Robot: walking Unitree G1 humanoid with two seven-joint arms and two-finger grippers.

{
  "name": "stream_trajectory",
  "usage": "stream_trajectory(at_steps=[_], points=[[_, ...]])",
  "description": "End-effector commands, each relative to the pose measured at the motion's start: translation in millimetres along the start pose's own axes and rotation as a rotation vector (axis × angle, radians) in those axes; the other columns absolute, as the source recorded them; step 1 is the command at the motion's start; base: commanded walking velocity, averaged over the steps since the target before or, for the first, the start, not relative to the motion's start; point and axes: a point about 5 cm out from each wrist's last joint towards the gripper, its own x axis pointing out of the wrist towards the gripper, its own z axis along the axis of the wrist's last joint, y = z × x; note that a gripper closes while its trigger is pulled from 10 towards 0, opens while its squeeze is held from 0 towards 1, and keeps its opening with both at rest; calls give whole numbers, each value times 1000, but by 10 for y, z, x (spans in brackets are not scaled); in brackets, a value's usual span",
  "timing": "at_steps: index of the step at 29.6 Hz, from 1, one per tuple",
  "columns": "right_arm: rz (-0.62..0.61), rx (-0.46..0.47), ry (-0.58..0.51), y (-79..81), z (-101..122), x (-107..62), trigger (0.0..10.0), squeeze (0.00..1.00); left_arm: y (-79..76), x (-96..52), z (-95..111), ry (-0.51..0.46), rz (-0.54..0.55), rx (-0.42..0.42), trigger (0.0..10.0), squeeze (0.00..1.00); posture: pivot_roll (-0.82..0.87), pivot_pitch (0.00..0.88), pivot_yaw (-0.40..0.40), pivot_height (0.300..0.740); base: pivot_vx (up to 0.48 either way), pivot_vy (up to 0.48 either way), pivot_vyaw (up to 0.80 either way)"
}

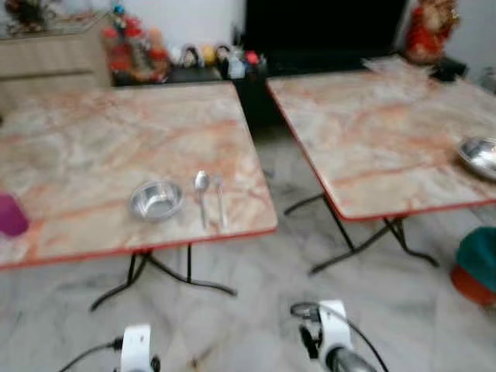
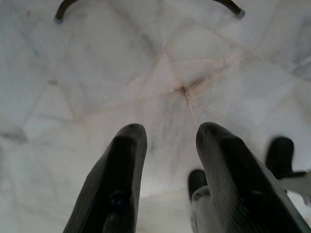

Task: Setting the table

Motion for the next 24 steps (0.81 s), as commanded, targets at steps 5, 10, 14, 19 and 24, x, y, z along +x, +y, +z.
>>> stream_trajectory(at_steps=[5,10,14,19,24], points=[[-22,5,-17,-74,37,-4,10000,0,-46,11,57,-17,-3,-5,10000,0,-8,1,38,728,0,0,0],[-18,2,-18,-66,34,-4,10000,0,-32,8,59,-29,4,-13,10000,0,6,12,37,728,0,0,0],[-12,-2,-18,-47,29,-3,10000,0,-4,3,56,-43,16,-19,10000,0,6,14,40,728,0,0,0],[-15,1,-20,-48,25,-5,10000,0,-11,4,51,-35,12,-28,10000,0,1,15,42,728,0,96,0],[-17,4,-22,-54,22,-7,10000,0,-24,7,61,-36,9,-20,10000,0,0,16,42,728,0,480,0]])
